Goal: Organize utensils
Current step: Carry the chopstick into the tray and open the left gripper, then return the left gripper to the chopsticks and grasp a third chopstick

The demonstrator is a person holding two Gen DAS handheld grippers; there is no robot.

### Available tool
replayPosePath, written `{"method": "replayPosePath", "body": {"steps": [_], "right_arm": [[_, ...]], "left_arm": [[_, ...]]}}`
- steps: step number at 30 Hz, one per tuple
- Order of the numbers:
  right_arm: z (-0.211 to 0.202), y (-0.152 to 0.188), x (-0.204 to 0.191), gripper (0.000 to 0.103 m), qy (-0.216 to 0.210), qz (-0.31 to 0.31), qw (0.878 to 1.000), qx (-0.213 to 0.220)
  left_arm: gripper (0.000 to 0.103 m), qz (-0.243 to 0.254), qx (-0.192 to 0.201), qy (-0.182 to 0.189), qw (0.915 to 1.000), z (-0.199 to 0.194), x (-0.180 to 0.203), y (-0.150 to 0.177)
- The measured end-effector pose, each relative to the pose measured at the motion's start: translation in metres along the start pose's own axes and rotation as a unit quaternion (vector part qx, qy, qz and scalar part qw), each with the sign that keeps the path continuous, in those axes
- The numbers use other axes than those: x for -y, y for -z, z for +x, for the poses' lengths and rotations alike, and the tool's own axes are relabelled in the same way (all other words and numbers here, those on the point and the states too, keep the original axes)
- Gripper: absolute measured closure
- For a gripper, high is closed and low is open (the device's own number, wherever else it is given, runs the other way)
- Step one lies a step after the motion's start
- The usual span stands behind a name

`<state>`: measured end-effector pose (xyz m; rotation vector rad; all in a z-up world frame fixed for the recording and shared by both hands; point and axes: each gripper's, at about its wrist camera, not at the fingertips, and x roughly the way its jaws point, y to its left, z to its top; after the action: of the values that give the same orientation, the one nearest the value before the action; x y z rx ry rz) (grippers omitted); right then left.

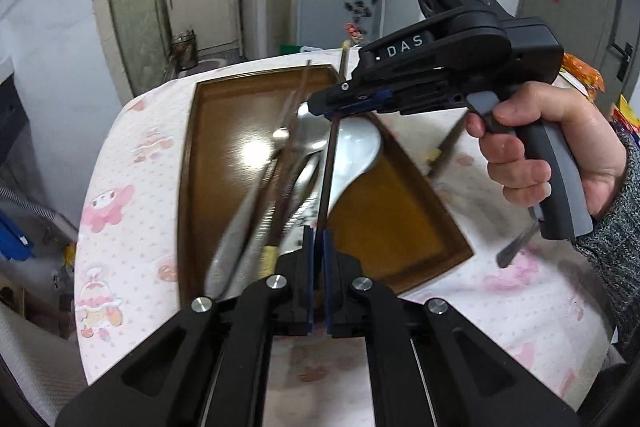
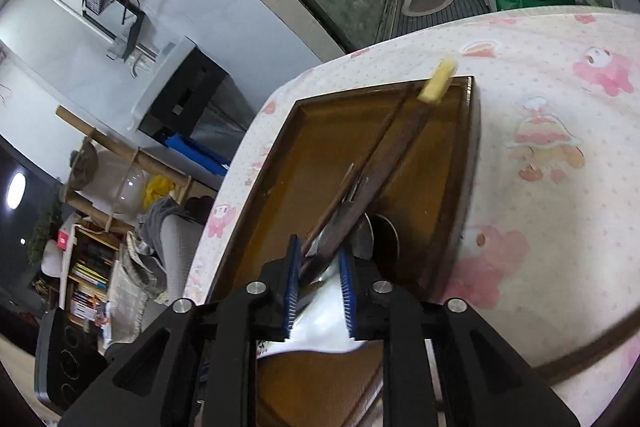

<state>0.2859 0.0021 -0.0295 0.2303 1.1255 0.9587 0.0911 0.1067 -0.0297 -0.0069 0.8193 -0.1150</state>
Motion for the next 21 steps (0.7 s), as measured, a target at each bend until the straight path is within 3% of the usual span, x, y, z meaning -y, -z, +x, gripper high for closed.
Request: {"method": "replayPosePath", "body": {"steps": [1, 3, 10, 15, 18, 21], "right_arm": [[-0.001, 0.0, 0.0, 0.067, 0.0, 0.003, 1.0, 0.003], [-0.005, 0.0, 0.001, 0.057, -0.003, 0.005, 1.0, 0.008], [-0.029, 0.005, 0.005, 0.049, -0.009, 0.009, 1.0, 0.024], [-0.073, 0.013, 0.016, 0.044, -0.01, 0.004, 0.999, 0.053], [-0.098, 0.018, 0.027, 0.041, -0.01, 0.007, 0.998, 0.066], [-0.123, 0.024, 0.041, 0.041, -0.007, 0.012, 0.996, 0.084]], "left_arm": [[0.098, -0.002, 0.0, -0.002, 1.0, 0.0, -0.002, 0.0], [0.098, -0.004, -0.001, -0.003, 1.0, 0.0, -0.006, -0.001], [0.093, -0.005, -0.008, -0.03, 0.9995, 0.005, -0.012, 0.0], [0.038, -0.007, 0.013, -0.049, 0.9987, -0.003, -0.01, 0.001], [0.024, -0.002, 0.027, -0.063, 0.9976, -0.009, -0.006, 0.0], [0.023, 0.011, 0.043, -0.046, 0.998, -0.019, 0.008, -0.005]]}}
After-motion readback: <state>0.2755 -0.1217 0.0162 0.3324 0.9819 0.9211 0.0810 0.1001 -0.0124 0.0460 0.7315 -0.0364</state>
